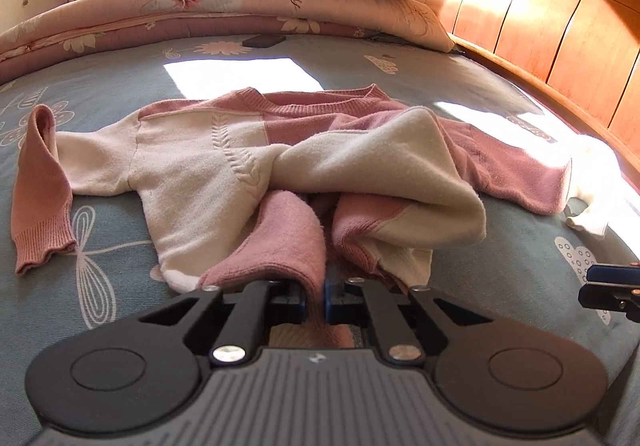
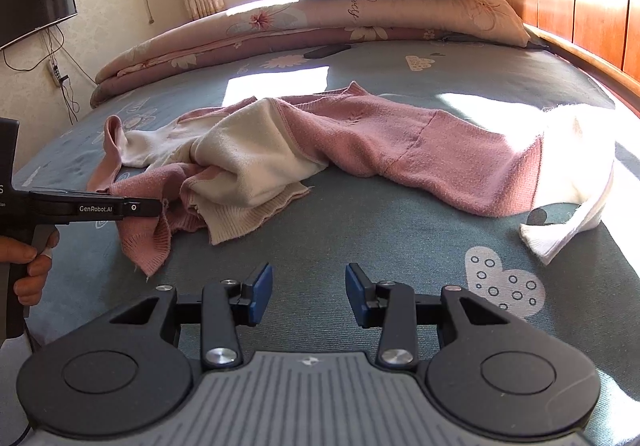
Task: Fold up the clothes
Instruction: 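Grasp the pink sweater hem with the left gripper and pull it flat, then grasp the pink sweater edge with the right gripper and lift it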
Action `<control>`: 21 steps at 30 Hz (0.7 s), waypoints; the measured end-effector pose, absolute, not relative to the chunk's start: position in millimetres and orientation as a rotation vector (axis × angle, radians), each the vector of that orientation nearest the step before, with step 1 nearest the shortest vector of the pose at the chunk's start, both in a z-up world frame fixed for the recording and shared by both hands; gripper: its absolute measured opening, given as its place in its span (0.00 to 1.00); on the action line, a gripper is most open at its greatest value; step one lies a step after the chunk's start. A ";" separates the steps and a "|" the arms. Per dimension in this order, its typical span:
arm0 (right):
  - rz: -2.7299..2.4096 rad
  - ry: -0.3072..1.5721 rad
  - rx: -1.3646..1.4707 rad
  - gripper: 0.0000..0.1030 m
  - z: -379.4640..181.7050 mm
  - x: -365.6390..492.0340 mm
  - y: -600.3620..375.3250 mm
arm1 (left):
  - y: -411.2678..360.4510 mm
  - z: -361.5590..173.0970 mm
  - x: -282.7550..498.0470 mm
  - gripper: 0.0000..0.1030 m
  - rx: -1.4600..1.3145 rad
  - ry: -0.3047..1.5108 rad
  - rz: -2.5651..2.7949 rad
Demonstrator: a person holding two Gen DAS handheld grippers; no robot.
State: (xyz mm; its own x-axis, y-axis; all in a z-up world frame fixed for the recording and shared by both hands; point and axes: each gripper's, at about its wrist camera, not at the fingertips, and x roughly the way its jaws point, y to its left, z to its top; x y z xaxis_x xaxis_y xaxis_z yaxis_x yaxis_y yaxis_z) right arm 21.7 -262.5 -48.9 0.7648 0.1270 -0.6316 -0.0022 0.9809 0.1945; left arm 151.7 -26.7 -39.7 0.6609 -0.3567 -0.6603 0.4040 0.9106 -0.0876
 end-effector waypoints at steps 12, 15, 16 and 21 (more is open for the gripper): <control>0.093 0.690 0.177 0.44 -43.9 18.5 -254.0 | -1.1 26.3 132.0 0.04 0.031 0.624 -0.491; 0.100 0.686 0.177 0.44 -41.7 17.3 -252.8 | 3.4 40.5 126.1 0.04 0.001 0.608 -0.510; 0.103 0.684 0.178 0.44 -41.1 17.1 -252.4 | 4.1 44.5 125.3 0.04 -0.001 0.601 -0.514; 0.140 0.681 0.156 0.44 -39.8 17.3 -242.1 | 11.5 53.6 138.5 0.04 -0.066 0.613 -0.514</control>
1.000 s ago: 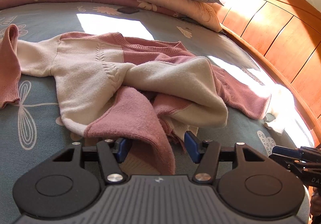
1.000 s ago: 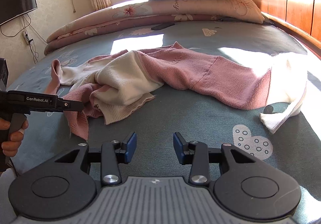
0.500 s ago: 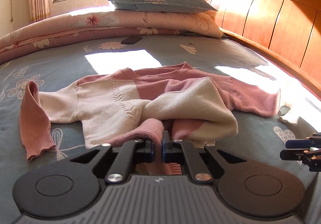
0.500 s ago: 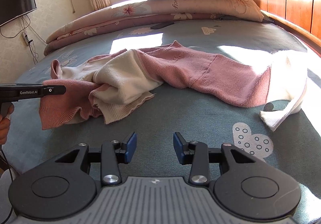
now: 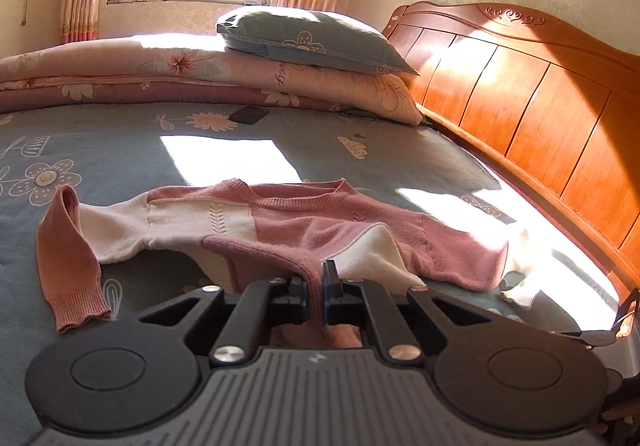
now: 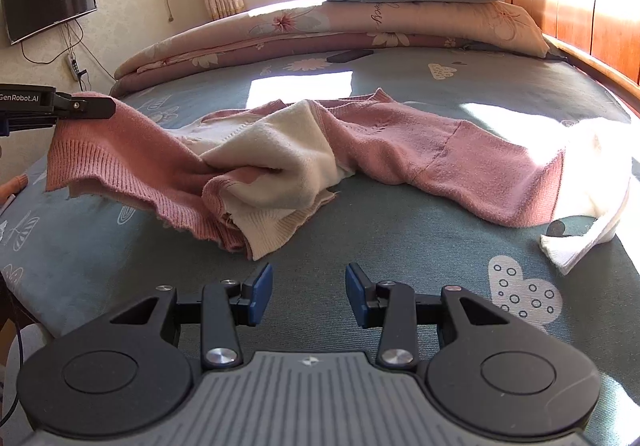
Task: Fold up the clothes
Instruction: 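Grasp the pink sweater edge with the right gripper and lift it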
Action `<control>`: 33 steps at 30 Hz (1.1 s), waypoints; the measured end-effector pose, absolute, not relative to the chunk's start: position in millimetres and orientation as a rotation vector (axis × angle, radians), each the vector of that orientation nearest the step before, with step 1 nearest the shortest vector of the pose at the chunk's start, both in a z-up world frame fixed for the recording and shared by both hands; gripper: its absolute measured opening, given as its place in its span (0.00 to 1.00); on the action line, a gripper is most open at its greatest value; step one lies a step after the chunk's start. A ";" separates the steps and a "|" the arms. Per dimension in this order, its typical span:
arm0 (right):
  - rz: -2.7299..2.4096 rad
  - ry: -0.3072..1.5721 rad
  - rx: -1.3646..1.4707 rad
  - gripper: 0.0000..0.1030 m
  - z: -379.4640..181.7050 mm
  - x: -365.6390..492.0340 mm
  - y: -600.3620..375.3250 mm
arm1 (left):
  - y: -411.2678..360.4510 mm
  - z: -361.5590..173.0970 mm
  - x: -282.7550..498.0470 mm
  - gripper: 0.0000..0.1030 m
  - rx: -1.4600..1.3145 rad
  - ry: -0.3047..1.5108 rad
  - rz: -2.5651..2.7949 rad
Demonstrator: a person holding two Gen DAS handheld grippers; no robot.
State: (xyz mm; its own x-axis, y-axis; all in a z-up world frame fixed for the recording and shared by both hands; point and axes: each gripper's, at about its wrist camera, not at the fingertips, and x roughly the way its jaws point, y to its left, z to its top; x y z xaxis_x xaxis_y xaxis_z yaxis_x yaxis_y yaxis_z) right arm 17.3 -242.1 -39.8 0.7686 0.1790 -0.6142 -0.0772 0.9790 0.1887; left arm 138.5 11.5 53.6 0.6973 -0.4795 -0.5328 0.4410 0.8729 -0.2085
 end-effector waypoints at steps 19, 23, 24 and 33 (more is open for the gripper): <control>0.426 0.427 -0.379 0.47 -60.6 91.3 -99.8 | 33.1 54.1 163.0 0.04 -0.121 0.680 -0.533; 0.400 0.487 -0.440 0.07 -72.2 112.6 -96.5 | 51.1 47.3 165.6 0.05 -0.123 0.701 -0.520; 0.407 0.502 -0.438 0.06 -71.5 113.6 -97.3 | 55.7 43.5 165.8 0.05 -0.118 0.707 -0.517; 0.549 0.596 -0.324 0.06 -28.6 78.7 -108.2 | 78.5 12.3 148.4 0.25 0.027 0.785 -0.504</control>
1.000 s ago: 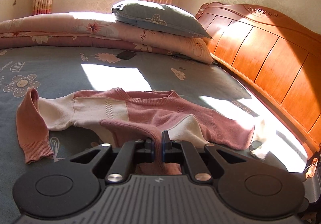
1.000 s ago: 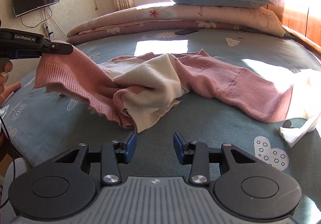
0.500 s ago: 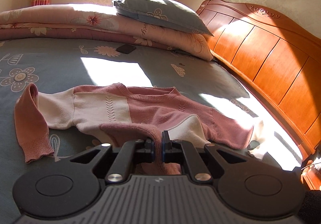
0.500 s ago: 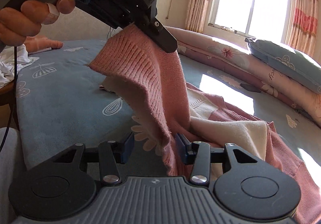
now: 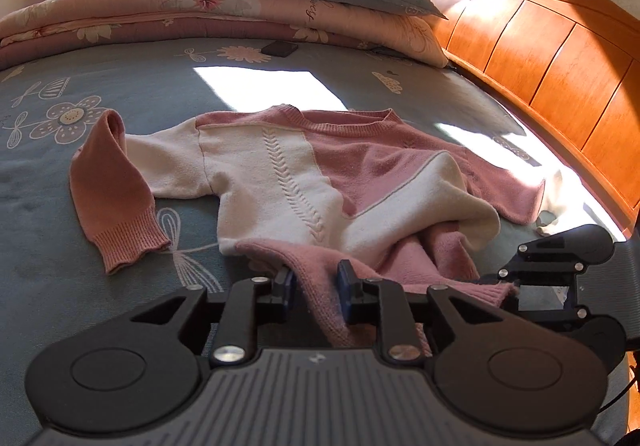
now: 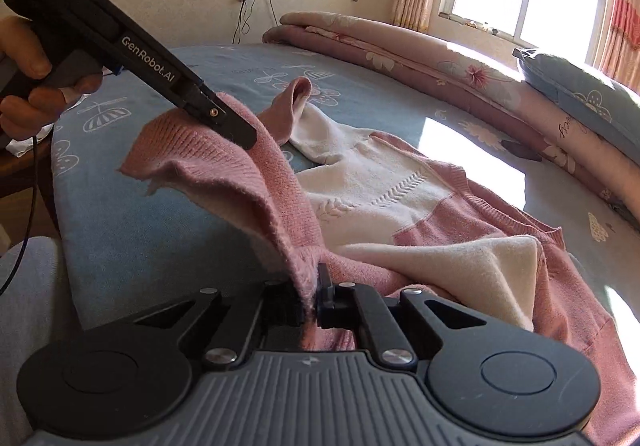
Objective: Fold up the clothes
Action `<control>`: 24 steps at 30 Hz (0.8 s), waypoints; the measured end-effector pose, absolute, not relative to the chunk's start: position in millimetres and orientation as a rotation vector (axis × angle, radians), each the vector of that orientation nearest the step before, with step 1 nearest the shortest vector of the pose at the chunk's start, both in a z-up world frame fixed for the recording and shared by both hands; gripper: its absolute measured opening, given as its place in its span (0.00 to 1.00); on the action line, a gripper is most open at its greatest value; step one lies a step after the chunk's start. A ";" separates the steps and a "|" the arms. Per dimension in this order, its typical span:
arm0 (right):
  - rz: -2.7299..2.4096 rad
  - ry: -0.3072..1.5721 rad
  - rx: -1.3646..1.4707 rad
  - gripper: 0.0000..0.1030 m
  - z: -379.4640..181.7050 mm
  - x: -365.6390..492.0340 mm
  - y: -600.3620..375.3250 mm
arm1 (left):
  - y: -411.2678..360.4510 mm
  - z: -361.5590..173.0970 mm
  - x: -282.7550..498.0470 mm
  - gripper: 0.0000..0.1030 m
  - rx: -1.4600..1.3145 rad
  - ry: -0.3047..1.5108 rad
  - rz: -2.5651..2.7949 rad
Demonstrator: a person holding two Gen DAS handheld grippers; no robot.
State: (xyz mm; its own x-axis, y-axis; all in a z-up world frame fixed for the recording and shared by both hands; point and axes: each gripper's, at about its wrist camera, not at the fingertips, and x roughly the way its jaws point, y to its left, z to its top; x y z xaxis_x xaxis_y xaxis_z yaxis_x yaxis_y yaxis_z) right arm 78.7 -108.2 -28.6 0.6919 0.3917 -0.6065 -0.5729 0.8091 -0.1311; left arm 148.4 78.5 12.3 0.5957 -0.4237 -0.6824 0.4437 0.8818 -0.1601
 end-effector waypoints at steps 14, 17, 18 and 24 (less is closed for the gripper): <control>0.590 0.718 -0.280 0.06 -13.8 79.8 -95.8 | 48.0 31.0 47.2 0.68 0.533 0.501 -0.632; 0.589 0.744 -0.243 0.06 -10.1 85.9 -96.8 | 18.5 12.0 30.1 0.69 0.680 0.435 -0.682; 0.589 0.748 -0.239 0.06 -7.8 87.0 -97.6 | 8.6 3.7 26.8 0.69 0.722 0.423 -0.691; 0.570 0.741 -0.299 0.06 2.6 84.5 -97.7 | -34.0 -27.9 13.8 0.68 0.872 0.285 -0.659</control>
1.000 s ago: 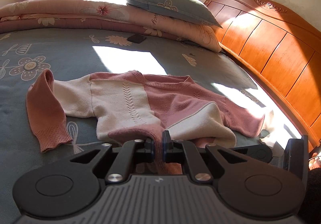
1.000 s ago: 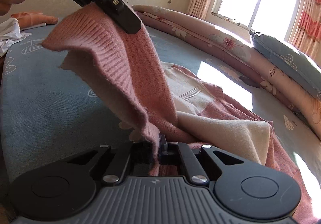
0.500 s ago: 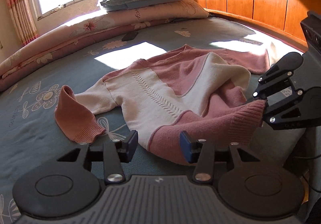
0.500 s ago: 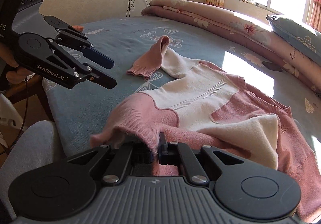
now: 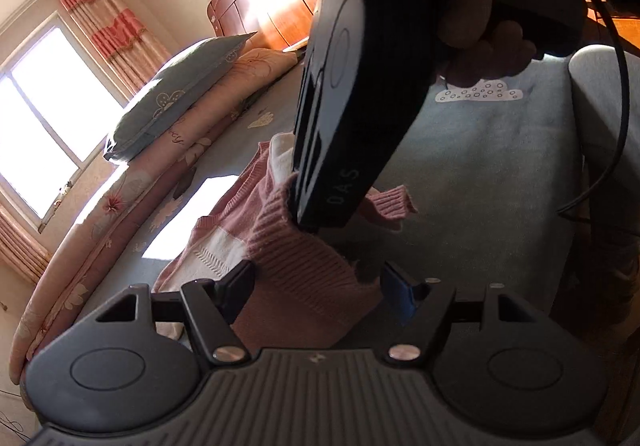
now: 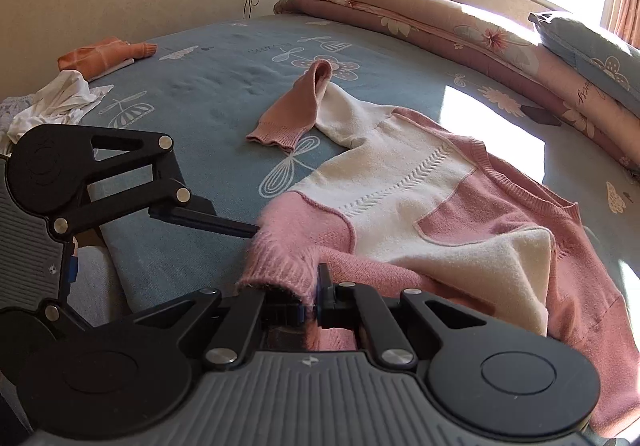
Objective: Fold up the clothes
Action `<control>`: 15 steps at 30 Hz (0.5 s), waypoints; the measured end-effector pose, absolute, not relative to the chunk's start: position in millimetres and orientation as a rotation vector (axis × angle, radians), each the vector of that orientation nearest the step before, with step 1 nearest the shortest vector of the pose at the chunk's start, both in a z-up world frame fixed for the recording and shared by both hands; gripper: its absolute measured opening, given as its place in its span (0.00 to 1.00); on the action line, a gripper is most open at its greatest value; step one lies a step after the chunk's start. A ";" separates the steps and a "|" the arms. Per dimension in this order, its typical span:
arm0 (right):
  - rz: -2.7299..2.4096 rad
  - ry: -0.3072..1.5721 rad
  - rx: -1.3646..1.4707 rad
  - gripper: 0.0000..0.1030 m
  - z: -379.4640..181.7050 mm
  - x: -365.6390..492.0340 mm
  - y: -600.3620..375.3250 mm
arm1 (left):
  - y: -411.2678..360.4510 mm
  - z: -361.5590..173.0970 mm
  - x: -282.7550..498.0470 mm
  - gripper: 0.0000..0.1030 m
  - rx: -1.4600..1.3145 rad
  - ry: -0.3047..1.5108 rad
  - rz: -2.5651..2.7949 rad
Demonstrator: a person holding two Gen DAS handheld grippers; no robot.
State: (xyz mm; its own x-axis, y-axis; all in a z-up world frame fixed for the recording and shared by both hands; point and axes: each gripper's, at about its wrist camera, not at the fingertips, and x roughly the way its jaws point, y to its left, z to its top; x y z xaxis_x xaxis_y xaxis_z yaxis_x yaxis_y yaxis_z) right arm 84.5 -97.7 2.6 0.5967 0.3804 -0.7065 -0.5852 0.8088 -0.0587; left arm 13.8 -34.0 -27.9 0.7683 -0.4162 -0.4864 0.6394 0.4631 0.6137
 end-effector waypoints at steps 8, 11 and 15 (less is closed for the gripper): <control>0.582 0.764 -0.335 0.06 -6.8 78.8 -100.2 | -53.1 -42.9 7.2 0.69 1.062 0.145 -0.602; 0.591 0.763 -0.345 0.06 -8.5 77.1 -99.9 | -56.5 -47.6 14.5 0.27 1.091 0.229 -0.622; 0.601 0.745 -0.342 0.07 -7.6 75.0 -102.7 | -51.3 -42.0 18.7 0.18 1.040 0.275 -0.627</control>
